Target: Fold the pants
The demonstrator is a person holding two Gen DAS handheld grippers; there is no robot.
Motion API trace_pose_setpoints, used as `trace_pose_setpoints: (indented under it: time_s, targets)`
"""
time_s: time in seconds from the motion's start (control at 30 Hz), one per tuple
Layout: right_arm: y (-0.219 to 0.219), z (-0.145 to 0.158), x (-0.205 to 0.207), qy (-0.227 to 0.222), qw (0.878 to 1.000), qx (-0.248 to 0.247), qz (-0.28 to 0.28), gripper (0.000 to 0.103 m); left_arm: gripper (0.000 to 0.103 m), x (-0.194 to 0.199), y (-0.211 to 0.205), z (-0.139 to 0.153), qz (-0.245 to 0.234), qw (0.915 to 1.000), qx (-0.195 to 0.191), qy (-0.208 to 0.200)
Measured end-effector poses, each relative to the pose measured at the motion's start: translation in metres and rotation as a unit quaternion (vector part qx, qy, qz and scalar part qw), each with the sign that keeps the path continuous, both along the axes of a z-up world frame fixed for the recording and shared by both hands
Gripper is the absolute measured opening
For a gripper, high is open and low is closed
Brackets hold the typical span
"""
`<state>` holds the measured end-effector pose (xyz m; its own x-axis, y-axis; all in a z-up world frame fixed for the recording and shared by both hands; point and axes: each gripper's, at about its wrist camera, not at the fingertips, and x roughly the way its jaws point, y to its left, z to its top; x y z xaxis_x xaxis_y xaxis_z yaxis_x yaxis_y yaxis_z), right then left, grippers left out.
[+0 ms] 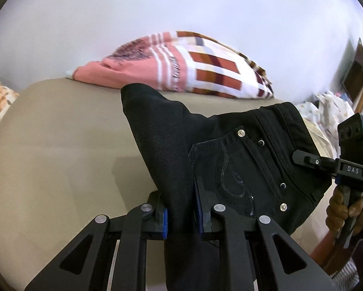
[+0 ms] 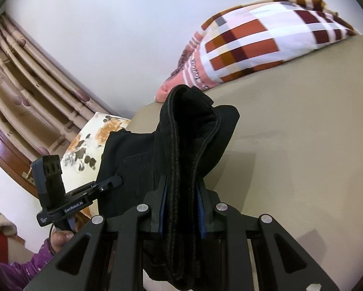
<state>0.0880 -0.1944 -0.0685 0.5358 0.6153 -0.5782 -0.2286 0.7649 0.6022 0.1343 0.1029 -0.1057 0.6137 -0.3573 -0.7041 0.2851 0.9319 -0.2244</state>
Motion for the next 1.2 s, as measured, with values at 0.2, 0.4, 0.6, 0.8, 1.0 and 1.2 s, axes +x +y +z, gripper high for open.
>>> trace_pose_setpoints:
  time_s: [0.2,0.4,0.6,0.8,1.0,1.2]
  targets:
    - [0.031,-0.006,0.038,0.005,1.0,0.007,0.011,0.02,0.017,0.027,0.031,-0.001,0.025,0.9997,0.004,-0.006]
    - [0.057,-0.019,0.071,0.012,1.0,0.016,0.016,0.02,0.017,0.056,0.061,-0.005,0.044,0.9989,0.011,-0.007]
    - [0.076,-0.033,0.097,0.022,0.999,0.025,0.016,0.02,0.017,0.084,0.082,-0.009,0.054,0.9982,0.022,-0.013]
    - [0.088,-0.041,0.117,0.025,0.999,0.023,0.015,0.02,0.017,0.11,0.097,-0.016,0.064,0.9975,0.026,-0.013]
    - [0.095,-0.046,0.13,0.026,0.999,0.023,0.012,0.02,0.017,0.131,0.106,-0.024,0.071,0.997,0.028,-0.011]
    - [0.098,-0.054,0.136,0.03,0.999,0.022,0.008,0.02,0.017,0.144,0.113,-0.035,0.072,0.997,0.028,-0.005]
